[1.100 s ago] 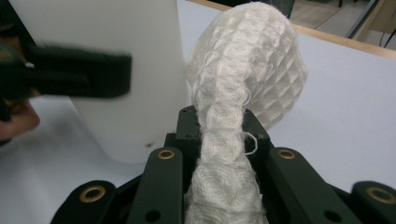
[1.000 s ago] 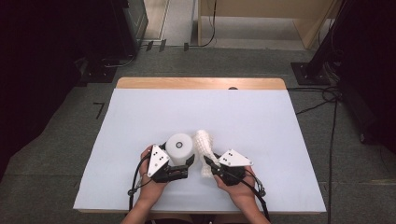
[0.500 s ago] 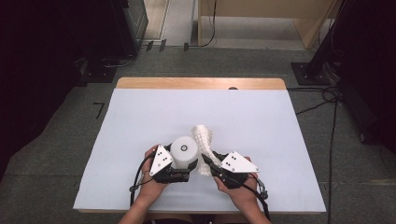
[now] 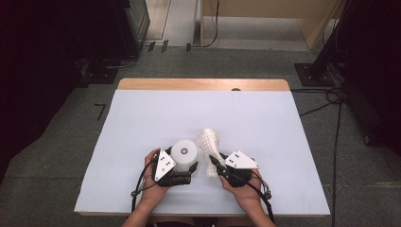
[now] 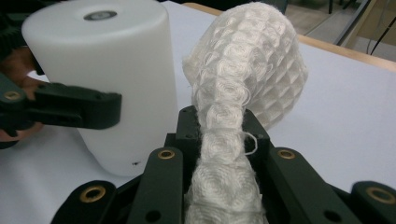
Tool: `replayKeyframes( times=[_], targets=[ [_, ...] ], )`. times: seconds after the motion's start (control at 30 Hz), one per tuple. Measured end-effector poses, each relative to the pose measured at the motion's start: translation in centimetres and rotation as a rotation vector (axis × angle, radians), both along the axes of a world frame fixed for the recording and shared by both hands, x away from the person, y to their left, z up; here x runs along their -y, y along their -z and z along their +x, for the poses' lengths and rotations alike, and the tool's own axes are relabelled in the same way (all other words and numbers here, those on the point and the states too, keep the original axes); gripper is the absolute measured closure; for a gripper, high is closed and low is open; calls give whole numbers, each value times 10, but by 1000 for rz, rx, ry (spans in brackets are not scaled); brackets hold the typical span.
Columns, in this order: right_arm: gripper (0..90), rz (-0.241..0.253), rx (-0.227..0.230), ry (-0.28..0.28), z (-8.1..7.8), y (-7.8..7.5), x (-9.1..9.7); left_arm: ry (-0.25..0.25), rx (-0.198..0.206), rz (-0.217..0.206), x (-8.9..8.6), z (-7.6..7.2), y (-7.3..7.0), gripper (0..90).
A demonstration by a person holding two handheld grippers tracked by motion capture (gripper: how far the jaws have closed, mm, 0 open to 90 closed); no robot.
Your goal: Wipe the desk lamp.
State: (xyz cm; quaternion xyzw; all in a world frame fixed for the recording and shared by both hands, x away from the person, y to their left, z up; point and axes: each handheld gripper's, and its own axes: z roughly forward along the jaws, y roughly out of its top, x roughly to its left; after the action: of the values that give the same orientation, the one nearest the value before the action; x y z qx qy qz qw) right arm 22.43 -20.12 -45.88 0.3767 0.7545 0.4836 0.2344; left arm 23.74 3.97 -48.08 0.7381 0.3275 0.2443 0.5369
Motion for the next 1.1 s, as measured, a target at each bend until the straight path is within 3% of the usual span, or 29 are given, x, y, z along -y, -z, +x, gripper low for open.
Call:
replayKeyframes(
  times=[0.2,0.33,0.4,0.47,0.53,0.63,0.73,0.83,1.0,1.1],
  targets=[
    [747,-23,-15,3,2,6,-3,-159,-27,53,21,-9,2,12],
    [747,-31,-17,-2,2,8,-5,-208,-29,81,25,-10,4,76],
    [747,-34,-22,-4,2,9,-6,-198,-49,61,23,-10,2,82],
    [747,-41,-25,-9,2,10,-8,-172,-56,69,21,-8,0,85],
    [747,-46,-33,-11,2,11,-9,-110,-46,66,18,-6,-3,86],
    [748,-62,-61,-18,3,16,-12,0,-20,-4,9,-3,-12,87],
    [749,-48,-74,-32,2,16,-15,54,1,0,3,-1,-17,87],
    [750,-15,-26,-63,-4,4,-16,77,-11,-11,-1,2,-16,88],
    [750,54,87,-84,-13,-24,-9,109,3,10,2,2,-16,88],
    [751,47,77,-77,-13,-23,-8,116,8,3,2,2,-18,88]
  ],
)
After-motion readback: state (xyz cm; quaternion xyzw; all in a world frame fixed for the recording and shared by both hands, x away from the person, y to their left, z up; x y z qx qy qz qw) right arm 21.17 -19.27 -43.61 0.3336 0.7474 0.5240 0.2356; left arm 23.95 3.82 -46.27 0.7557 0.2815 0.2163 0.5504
